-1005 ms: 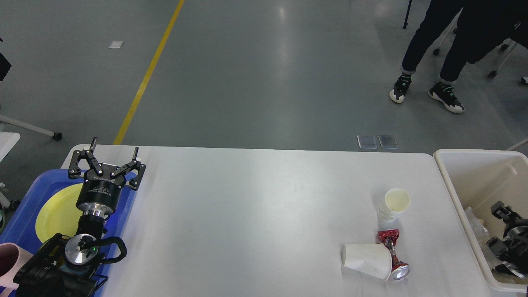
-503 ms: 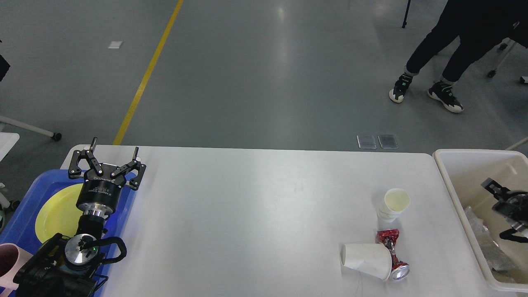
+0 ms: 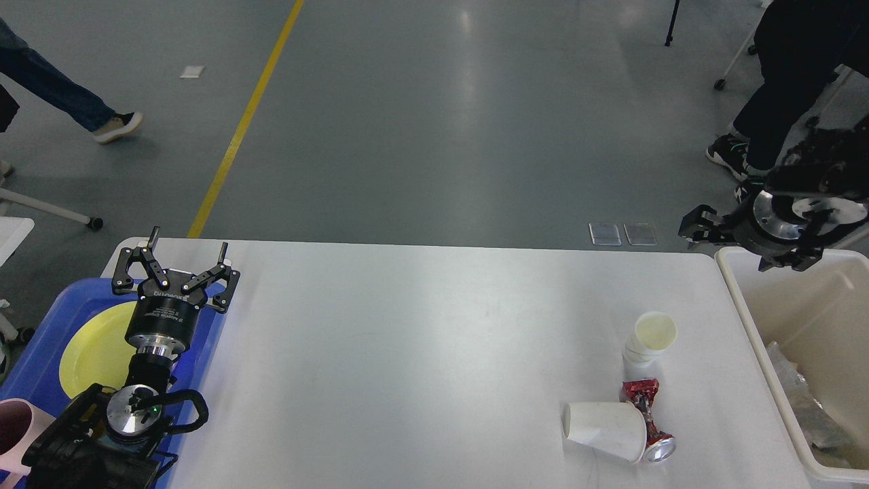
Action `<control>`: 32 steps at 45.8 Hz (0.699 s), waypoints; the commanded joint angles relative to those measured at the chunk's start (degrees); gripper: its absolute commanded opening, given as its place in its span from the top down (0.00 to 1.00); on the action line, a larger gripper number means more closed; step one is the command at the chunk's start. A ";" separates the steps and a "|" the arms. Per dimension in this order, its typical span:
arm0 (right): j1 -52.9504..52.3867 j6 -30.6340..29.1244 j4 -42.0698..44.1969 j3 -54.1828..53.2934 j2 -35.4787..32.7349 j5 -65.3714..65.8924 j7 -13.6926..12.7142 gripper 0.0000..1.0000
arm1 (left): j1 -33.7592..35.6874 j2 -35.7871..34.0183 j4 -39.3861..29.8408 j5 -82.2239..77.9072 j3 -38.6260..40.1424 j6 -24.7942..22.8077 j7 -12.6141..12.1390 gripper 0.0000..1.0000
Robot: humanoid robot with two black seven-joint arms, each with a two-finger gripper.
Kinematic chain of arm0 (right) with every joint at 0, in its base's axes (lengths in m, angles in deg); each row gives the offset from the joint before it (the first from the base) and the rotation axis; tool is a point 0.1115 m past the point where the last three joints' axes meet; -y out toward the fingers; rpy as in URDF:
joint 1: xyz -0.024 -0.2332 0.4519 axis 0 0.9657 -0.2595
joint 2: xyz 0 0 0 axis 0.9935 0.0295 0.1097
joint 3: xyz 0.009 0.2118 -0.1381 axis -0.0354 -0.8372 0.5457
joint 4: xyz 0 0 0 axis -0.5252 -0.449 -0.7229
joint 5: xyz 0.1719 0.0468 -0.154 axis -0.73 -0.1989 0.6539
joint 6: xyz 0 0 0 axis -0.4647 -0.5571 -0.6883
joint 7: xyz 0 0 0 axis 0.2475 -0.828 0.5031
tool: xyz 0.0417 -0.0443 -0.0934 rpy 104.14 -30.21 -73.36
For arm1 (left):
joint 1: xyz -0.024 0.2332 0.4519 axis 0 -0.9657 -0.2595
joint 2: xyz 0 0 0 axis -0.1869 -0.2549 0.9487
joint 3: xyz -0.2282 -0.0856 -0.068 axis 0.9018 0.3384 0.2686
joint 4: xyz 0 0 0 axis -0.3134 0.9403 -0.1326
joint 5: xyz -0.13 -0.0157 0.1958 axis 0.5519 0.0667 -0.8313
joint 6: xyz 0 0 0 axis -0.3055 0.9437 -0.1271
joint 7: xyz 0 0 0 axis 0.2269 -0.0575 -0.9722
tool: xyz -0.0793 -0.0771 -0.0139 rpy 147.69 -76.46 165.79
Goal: Tidy desktop
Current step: 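Raise the right gripper out of the bin, then lower the right gripper onto the small white cup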
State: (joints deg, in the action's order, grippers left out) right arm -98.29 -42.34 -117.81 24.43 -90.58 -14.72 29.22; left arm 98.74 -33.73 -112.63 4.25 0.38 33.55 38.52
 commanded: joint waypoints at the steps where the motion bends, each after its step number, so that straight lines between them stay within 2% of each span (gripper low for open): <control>1: -10.22 -18.06 -0.14 -0.14 4.15 -0.13 0.03 0.00 | 0.00 0.00 0.00 0.00 0.00 0.01 0.00 0.04; 5: -14.44 -26.16 -0.66 -1.11 5.74 -0.92 0.03 0.00 | 0.00 0.00 0.00 0.00 0.00 0.01 0.00 0.04; 10: -20.24 -29.51 -5.66 -2.60 5.39 -1.97 0.03 0.00 | 0.00 0.00 0.00 0.00 0.00 0.01 0.00 0.04; 15: -26.21 -29.86 -12.87 -3.66 4.95 -2.15 -0.06 0.00 | 0.00 0.00 0.00 0.00 0.00 0.01 0.00 0.04; 24: -32.28 -30.13 -19.55 -3.75 3.81 -2.24 -0.15 0.00 | 0.00 0.00 0.00 0.00 0.00 0.01 0.00 0.04; 32: -41.95 -29.51 -28.78 -6.65 3.90 -2.94 -0.06 0.00 | 0.00 0.00 0.00 0.00 0.00 0.01 0.00 0.04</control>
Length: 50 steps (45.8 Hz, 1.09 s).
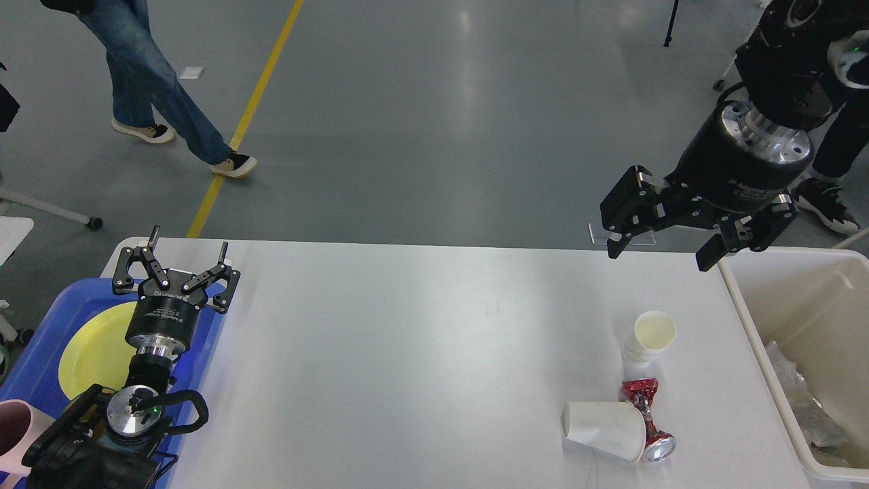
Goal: Tidy desktop
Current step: 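Lower the right gripper onto the small white cup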
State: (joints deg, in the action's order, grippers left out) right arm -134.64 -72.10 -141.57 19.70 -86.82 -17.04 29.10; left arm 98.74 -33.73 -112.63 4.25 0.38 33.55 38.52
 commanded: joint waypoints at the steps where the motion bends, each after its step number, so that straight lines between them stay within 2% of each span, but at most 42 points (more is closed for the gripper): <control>1: -6.31 0.25 -5.55 -2.01 0.22 -1.14 0.06 0.00 | 0.00 0.00 0.00 0.00 0.00 0.01 0.00 0.04; 15: -6.67 1.83 -5.82 -1.48 1.54 -3.34 0.06 0.00 | 0.00 0.00 0.00 0.00 0.00 0.01 0.00 0.04; 24: -2.54 3.76 -5.30 -1.75 1.63 -3.26 0.06 0.00 | 0.00 0.00 0.00 0.00 0.00 0.01 0.00 0.04; 35: 5.28 11.14 -4.51 -1.13 1.10 -2.20 0.14 0.00 | 0.00 0.00 0.00 0.00 0.00 0.01 0.00 0.04; 43: 13.80 12.38 1.99 -0.52 0.13 -2.11 0.14 0.00 | 0.00 0.00 0.00 0.00 0.00 0.01 0.00 0.04; 50: 26.27 12.55 11.57 0.63 -0.04 -3.25 0.06 0.00 | 0.00 0.00 0.00 0.00 0.00 0.01 0.00 0.04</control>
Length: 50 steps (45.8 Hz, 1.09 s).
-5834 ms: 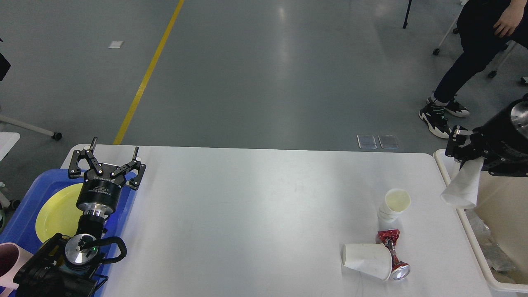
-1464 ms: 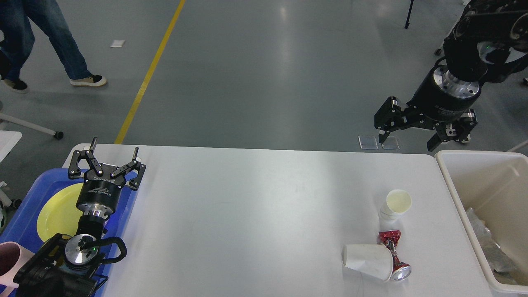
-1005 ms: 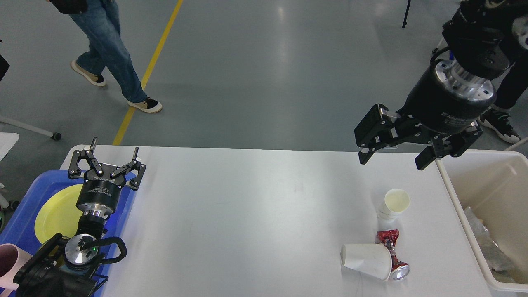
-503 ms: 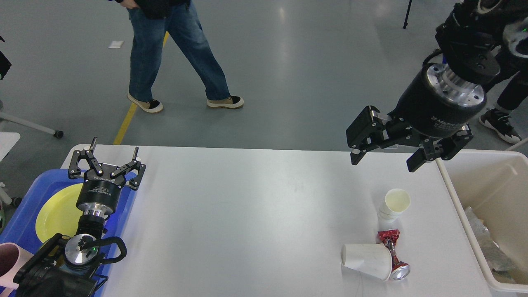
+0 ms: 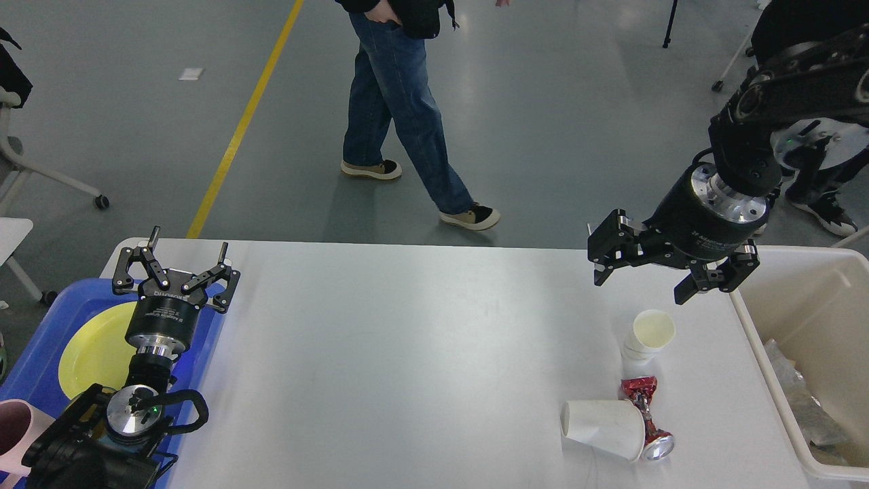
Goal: Tidy desktop
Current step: 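Lower the right gripper onto the small white cup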
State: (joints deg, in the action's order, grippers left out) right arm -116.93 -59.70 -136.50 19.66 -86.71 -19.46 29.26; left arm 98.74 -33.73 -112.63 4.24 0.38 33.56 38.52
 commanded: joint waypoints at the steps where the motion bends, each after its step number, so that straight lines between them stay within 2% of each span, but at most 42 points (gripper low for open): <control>1: 10.41 0.33 7.81 0.67 -0.32 -0.92 -0.10 0.00 | 0.00 0.00 0.00 0.00 0.00 0.00 0.00 0.04; 6: 17.97 2.52 13.97 -0.04 -1.55 -0.92 -0.10 0.01 | 0.00 0.00 0.00 0.00 0.00 0.00 0.00 0.04; 10: 24.04 6.82 18.72 0.14 -1.56 -0.92 -0.10 0.02 | 0.00 0.00 0.00 0.00 0.00 0.00 0.00 0.04; 19: 33.18 13.42 24.61 -0.39 -1.56 -0.84 -0.10 0.02 | 0.00 0.00 0.00 0.00 0.00 0.00 0.00 0.04; 33: 43.91 15.27 34.63 -1.36 -0.85 -0.84 -0.10 0.02 | 0.00 0.00 0.00 0.00 0.00 0.00 0.00 0.04; 50: 48.22 18.96 37.80 -5.48 -0.42 -0.92 -0.10 0.03 | 0.00 0.00 0.00 0.00 0.00 0.00 0.00 0.04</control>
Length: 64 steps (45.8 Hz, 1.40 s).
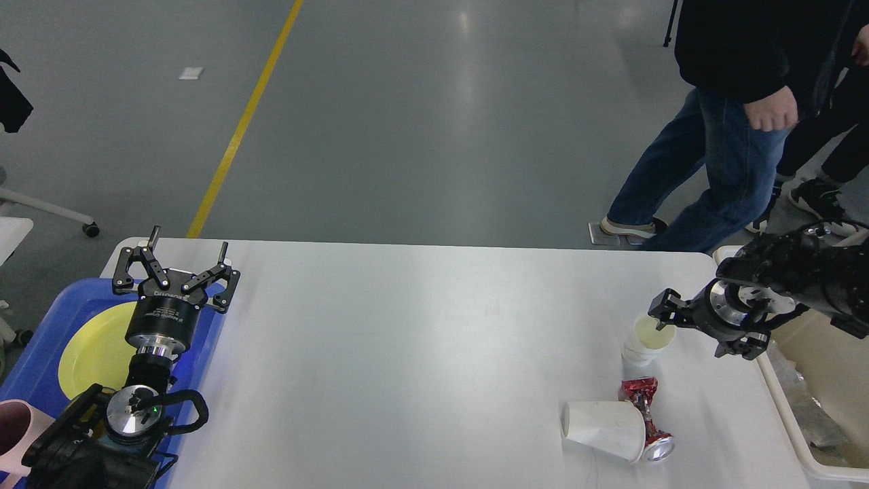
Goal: Tidy desktop
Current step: 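Lower the right gripper onto the small white cup, then grasp the small white cup with the right gripper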
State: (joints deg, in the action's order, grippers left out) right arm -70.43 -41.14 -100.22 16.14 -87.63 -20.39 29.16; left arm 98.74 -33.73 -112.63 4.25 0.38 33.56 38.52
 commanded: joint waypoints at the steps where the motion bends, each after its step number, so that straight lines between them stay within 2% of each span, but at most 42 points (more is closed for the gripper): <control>1: 2.07 0.41 1.69 -2.14 0.77 0.00 0.00 0.03 | 0.00 0.00 0.00 0.00 0.00 0.00 0.00 0.04; 6: 3.21 0.50 2.92 -2.41 1.56 0.00 -0.08 0.05 | 0.00 0.00 0.00 0.00 0.00 0.00 0.00 0.04; 13: 5.06 0.67 4.07 -2.49 2.18 0.09 0.00 0.28 | 0.00 0.00 0.00 0.00 0.00 -0.09 0.00 0.04; 17: 5.23 0.85 4.07 -3.46 2.09 0.09 0.00 0.46 | 0.00 0.00 0.00 0.00 0.00 0.00 0.00 0.04; 22: 6.11 2.25 4.16 -4.95 2.09 0.09 0.00 0.58 | 0.00 0.00 0.00 0.00 0.00 0.00 0.00 0.04; 27: 7.08 5.94 4.07 -6.18 2.09 0.00 0.00 0.66 | 0.00 0.00 0.00 0.00 0.00 0.00 0.00 0.04; 31: 8.05 6.91 4.07 -7.15 2.18 0.53 0.00 0.88 | 0.00 0.00 0.00 0.00 0.00 0.00 0.00 0.04; 33: 8.14 7.26 4.07 -7.15 2.18 0.97 0.00 0.94 | 0.00 0.00 0.00 0.00 0.00 0.00 0.00 0.04; 40: 8.14 10.86 3.89 -7.33 2.18 0.18 0.00 0.95 | 0.00 0.00 0.00 0.00 0.00 0.00 0.00 0.04; 42: 8.14 11.39 3.72 -7.33 2.18 0.27 0.00 0.99 | 0.00 0.00 -0.09 0.00 0.00 0.00 0.00 0.04; 55: 6.12 10.52 1.61 -7.33 1.39 0.18 0.00 1.00 | 0.00 0.00 -0.09 0.00 0.00 0.00 0.00 0.04; 64: -2.05 11.04 -10.06 -6.36 -3.79 0.00 0.09 1.00 | 0.00 0.00 0.00 0.00 0.00 0.00 0.00 0.04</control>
State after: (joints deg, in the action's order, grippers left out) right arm -67.19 -30.50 -102.97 8.84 -88.12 -20.27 29.22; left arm 98.74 -33.73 -112.63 4.25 0.38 33.56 38.52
